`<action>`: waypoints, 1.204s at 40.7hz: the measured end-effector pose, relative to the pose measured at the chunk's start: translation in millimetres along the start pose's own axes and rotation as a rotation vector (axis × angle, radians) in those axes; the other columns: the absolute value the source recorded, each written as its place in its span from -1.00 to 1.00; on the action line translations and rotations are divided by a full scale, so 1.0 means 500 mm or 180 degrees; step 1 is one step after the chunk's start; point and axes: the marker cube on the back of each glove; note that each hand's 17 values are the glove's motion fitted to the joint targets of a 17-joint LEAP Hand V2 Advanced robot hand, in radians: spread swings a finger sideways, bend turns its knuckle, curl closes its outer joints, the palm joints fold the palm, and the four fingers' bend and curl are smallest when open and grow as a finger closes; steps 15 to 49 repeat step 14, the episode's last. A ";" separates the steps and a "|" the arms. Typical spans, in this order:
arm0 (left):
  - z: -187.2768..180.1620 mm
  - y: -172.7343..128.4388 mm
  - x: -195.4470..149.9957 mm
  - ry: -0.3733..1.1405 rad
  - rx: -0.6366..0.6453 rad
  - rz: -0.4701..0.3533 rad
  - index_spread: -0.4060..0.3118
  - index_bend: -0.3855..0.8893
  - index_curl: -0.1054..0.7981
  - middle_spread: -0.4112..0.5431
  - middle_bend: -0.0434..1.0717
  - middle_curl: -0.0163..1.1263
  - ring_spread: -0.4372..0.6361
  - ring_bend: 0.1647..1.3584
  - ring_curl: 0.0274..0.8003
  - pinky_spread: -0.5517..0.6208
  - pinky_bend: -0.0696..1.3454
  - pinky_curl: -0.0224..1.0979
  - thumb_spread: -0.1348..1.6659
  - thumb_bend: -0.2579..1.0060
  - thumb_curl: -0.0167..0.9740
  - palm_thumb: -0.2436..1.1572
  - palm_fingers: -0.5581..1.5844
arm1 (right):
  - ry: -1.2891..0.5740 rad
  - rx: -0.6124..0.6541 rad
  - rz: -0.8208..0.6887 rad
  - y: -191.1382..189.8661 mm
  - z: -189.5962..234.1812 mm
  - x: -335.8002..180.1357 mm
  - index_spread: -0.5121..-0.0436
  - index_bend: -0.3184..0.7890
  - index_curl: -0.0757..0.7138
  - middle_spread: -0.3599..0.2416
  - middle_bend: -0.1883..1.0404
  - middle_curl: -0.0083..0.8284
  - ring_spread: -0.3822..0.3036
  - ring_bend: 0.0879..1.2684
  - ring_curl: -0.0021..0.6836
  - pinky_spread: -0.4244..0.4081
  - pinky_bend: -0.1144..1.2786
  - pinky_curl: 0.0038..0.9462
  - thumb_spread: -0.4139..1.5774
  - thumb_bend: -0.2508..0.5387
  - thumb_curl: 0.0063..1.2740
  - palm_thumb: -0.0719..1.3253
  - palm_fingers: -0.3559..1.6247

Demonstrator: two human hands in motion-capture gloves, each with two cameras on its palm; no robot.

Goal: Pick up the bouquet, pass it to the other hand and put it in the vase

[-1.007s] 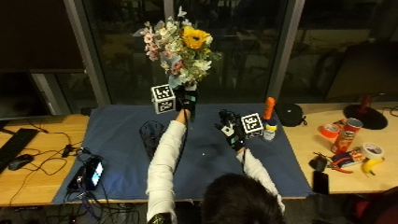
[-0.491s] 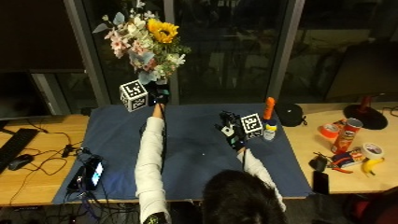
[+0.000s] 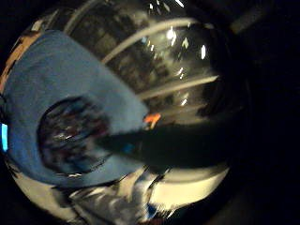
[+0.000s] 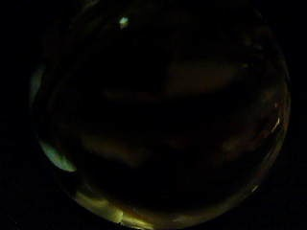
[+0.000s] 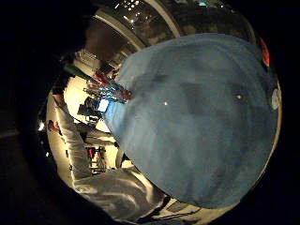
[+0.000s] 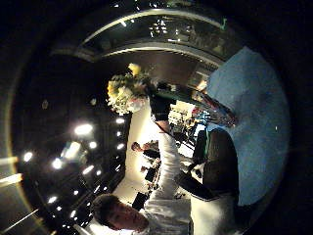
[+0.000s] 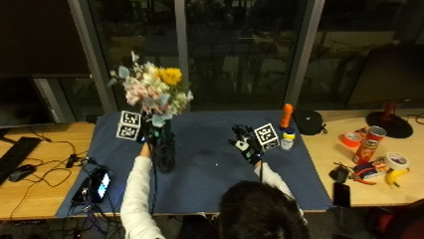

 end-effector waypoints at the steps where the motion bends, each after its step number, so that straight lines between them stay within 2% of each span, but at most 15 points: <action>1: -0.001 0.009 -0.040 -0.0154 -0.0164 -0.0049 -0.40 -0.19 0.33 -0.73 0.46 0.06 -0.64 -0.14 0.15 -0.38 -0.35 -0.16 -0.25 -0.85 0.41 0.12 -0.22 | 0.0041 0.0004 0.0044 0.012 -0.002 -0.008 -0.16 -0.13 0.01 -0.02 -0.38 -0.08 -0.07 -0.58 -0.07 0.20 -0.39 -0.33 0.47 -0.41 -0.07 0.25 -0.21; 2: -0.003 0.019 -0.080 -0.0268 -0.0296 -0.0100 -0.42 -0.14 0.39 -0.73 0.59 0.18 -0.70 0.00 0.38 -0.44 -0.19 -0.01 -0.21 -0.79 0.40 0.11 0.04 | 0.0102 0.0021 0.0025 0.020 -0.005 -0.011 -0.16 -0.14 0.01 -0.02 -0.38 -0.08 -0.07 -0.58 -0.07 0.20 -0.39 -0.33 0.47 -0.41 -0.07 0.25 -0.21; 3: -0.005 0.031 -0.117 -0.0341 -0.0398 -0.0151 -0.16 -0.31 0.27 -0.50 0.19 0.03 -0.39 -0.16 0.24 -0.14 -0.29 -0.07 -0.18 -0.81 0.33 0.03 -0.58 | 0.0153 0.0031 -0.0056 0.027 -0.009 -0.009 -0.15 -0.13 0.02 -0.01 -0.38 -0.08 -0.06 -0.59 -0.07 0.20 -0.39 -0.33 0.48 -0.41 -0.07 0.25 -0.21; 4: -0.007 0.046 -0.152 -0.0380 -0.0474 -0.0200 -0.05 -0.27 0.29 -0.36 0.12 0.09 -0.27 -0.12 0.37 -0.03 -0.25 0.00 -0.15 -0.79 0.30 -0.01 -0.71 | 0.0168 0.0018 -0.0174 0.032 -0.015 -0.005 -0.15 -0.12 0.02 -0.01 -0.38 -0.08 -0.06 -0.61 -0.07 0.20 -0.41 -0.33 0.48 -0.41 -0.07 0.25 -0.21; 5: -0.011 0.063 -0.183 -0.0395 -0.0525 -0.0244 0.07 -0.26 0.25 -0.20 -0.06 0.03 -0.16 -0.14 0.31 0.06 -0.25 -0.03 -0.12 -0.76 0.27 -0.03 -0.79 | 0.0151 -0.0009 -0.0280 0.036 -0.020 0.002 -0.15 -0.12 0.02 0.00 -0.38 -0.08 -0.06 -0.61 -0.07 0.21 -0.42 -0.34 0.48 -0.41 -0.07 0.25 -0.21; 9: -0.030 0.113 -0.258 -0.0445 -0.0552 -0.0319 0.36 -0.31 0.07 0.16 -0.40 -0.22 0.17 -0.30 -0.05 0.34 -0.37 -0.25 -0.03 -0.65 0.19 0.00 -0.74 | 0.0274 0.0100 -0.0189 0.038 -0.038 0.039 -0.14 -0.10 0.05 0.02 -0.40 -0.10 -0.04 -0.63 -0.08 0.22 -0.45 -0.34 0.48 -0.40 -0.07 0.26 -0.20; 14: -0.052 0.129 -0.279 -0.0439 -0.0451 -0.0252 0.55 -0.33 -0.08 0.42 -0.54 -0.36 0.42 -0.37 -0.21 0.56 -0.42 -0.34 0.05 -0.64 0.11 0.05 -0.69 | 0.0267 0.0049 -0.0008 0.034 -0.039 0.076 -0.11 -0.09 0.07 0.03 -0.40 -0.11 -0.03 -0.66 -0.09 0.22 -0.49 -0.34 0.49 -0.41 -0.08 0.27 -0.19; 49: -0.052 0.129 -0.279 -0.0439 -0.0451 -0.0252 0.55 -0.33 -0.08 0.42 -0.54 -0.36 0.42 -0.37 -0.21 0.56 -0.42 -0.34 0.05 -0.64 0.11 0.05 -0.69 | 0.0267 0.0049 -0.0008 0.034 -0.039 0.076 -0.11 -0.09 0.07 0.03 -0.40 -0.11 -0.03 -0.66 -0.09 0.22 -0.49 -0.34 0.49 -0.41 -0.08 0.27 -0.19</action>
